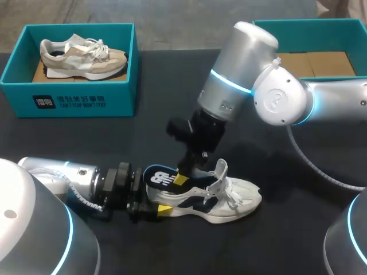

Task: Take the shoe out of the shoebox, open the shoe tongue, remove and reinsert the insole, then place the shoe into the shoebox

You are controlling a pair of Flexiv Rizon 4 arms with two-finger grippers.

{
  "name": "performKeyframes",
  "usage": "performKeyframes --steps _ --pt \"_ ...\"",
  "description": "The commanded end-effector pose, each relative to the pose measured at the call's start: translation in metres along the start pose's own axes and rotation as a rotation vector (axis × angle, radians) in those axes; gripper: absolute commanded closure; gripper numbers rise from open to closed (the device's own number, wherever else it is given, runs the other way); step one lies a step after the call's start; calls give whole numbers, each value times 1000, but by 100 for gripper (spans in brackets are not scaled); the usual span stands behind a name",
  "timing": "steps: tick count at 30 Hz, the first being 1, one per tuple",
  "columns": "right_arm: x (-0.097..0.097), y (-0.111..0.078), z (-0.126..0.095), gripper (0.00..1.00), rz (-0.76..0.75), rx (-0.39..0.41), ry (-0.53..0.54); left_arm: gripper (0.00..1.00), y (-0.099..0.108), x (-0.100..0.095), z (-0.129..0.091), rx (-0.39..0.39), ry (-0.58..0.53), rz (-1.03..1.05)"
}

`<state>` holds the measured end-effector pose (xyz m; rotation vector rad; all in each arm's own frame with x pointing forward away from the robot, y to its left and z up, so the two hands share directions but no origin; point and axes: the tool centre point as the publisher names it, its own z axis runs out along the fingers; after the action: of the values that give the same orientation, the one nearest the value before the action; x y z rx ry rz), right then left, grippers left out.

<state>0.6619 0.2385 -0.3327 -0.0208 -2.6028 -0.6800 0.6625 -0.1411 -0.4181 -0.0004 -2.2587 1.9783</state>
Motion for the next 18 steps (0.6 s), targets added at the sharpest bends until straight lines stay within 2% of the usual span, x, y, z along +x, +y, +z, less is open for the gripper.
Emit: performKeyframes --steps 1,3,6,18 --pt "6 5 -19 100 -11 4 -7 100 0 0 0 0 1 0" --pt "8 10 -27 100 -46 -6 -9 100 0 0 0 0 1 0" --pt "9 18 -40 100 -140 -93 -3 100 0 0 0 0 1 0" --pt "9 18 -40 100 -140 -93 -3 100 0 0 0 0 1 0"
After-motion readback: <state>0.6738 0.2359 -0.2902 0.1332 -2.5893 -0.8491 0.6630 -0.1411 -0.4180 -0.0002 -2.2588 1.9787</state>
